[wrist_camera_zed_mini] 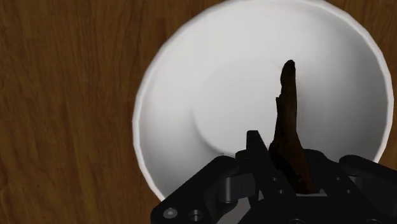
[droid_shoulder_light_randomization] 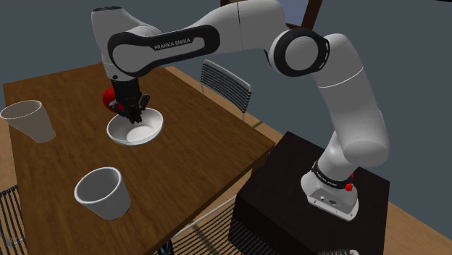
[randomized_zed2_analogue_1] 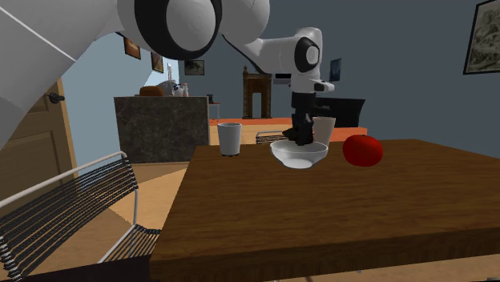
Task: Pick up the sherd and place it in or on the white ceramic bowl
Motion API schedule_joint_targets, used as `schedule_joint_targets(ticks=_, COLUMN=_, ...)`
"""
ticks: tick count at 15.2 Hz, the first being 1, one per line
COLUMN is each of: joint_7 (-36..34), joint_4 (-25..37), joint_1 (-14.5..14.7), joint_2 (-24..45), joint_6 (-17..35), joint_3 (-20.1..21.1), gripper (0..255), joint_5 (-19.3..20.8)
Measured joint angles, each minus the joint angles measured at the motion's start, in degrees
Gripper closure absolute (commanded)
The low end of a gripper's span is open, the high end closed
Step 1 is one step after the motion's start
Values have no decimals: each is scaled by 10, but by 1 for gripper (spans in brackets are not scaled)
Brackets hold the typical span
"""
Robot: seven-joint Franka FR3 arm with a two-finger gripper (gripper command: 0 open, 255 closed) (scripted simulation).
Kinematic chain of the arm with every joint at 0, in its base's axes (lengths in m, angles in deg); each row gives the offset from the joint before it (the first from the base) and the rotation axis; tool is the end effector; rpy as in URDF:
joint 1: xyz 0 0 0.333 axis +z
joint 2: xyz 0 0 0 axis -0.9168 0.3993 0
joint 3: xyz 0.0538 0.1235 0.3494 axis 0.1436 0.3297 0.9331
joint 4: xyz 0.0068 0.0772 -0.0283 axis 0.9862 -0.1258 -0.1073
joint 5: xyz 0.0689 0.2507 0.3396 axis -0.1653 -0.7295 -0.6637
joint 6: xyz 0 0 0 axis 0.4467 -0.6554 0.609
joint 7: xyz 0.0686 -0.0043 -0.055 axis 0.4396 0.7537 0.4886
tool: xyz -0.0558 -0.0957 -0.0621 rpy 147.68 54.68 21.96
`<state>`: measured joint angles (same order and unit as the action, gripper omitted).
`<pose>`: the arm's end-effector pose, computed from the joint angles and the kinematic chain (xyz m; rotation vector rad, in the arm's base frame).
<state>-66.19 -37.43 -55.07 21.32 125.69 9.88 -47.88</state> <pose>0.7230 0.3934 0.4150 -3.0533 0.1836 -0.0060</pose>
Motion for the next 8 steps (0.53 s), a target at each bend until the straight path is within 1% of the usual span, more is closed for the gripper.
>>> schedule_joint_targets(ticks=2, joint_7=-1, joint_4=-9, joint_1=-1, joint_2=2, joint_6=10, joint_3=-1, gripper=255, joint_5=1)
schedule_joint_targets(ticks=7, joint_7=-2, joint_4=-10, joint_1=-1, joint_2=2, joint_6=13, joint_3=-1, gripper=255, joint_5=1)
schedule_joint_targets(ticks=8, joint_7=-2, joint_4=-10, joint_1=-1, joint_2=2, joint_6=13, joint_3=-1, gripper=0, joint_5=1)
